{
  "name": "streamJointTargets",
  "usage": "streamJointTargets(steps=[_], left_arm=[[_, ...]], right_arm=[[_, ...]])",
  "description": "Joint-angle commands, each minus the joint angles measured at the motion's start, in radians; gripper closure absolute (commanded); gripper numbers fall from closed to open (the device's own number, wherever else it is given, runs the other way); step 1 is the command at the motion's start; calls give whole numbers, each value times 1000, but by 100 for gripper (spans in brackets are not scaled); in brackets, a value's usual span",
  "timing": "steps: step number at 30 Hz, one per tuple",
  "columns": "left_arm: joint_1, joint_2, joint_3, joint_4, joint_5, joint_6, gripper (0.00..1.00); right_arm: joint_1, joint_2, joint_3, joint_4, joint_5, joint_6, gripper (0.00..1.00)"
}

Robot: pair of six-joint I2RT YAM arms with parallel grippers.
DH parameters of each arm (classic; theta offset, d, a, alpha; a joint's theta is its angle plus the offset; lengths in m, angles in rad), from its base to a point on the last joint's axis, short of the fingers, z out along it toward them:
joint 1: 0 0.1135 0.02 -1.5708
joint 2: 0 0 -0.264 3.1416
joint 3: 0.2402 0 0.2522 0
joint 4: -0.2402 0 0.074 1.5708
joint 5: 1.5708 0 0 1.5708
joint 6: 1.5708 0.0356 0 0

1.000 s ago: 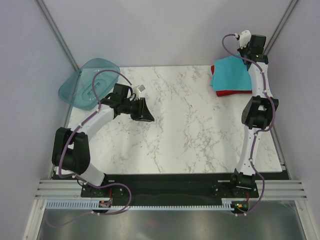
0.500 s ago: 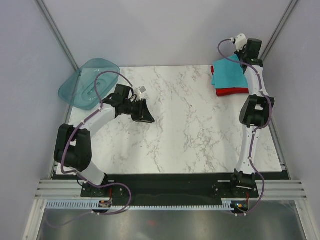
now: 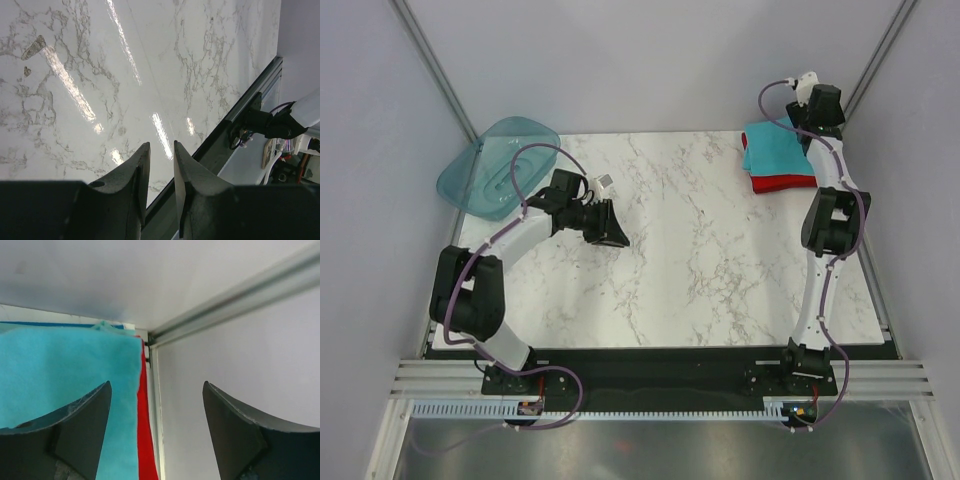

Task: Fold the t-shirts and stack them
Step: Neatly place the folded tshirt to the corner

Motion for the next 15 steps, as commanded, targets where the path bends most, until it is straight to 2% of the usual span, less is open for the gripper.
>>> streamJointTargets(steps=[1,3,4,5,8,15], left_arm=[[-5,-60,3,17,42,38,67],[-5,-88,6,18,45,40,67],[-5,-97,5,17,45,41,67],[-5,-108,2,17,47,41,67],[-6,-140,-4,18,43,40,67],[-6,-170,-12,26,47,38,66]], right_arm=[[2,-183,-56,44,128,107,19],[2,-259,-119,-6,109,185,24],[2,-290,-192,-12,94,208,31],[1,-346,-228,-16,77,253,55],[-6,-399,-311,-23,-3,300,82],[-39,-312,-242,-36,-197,434,96]])
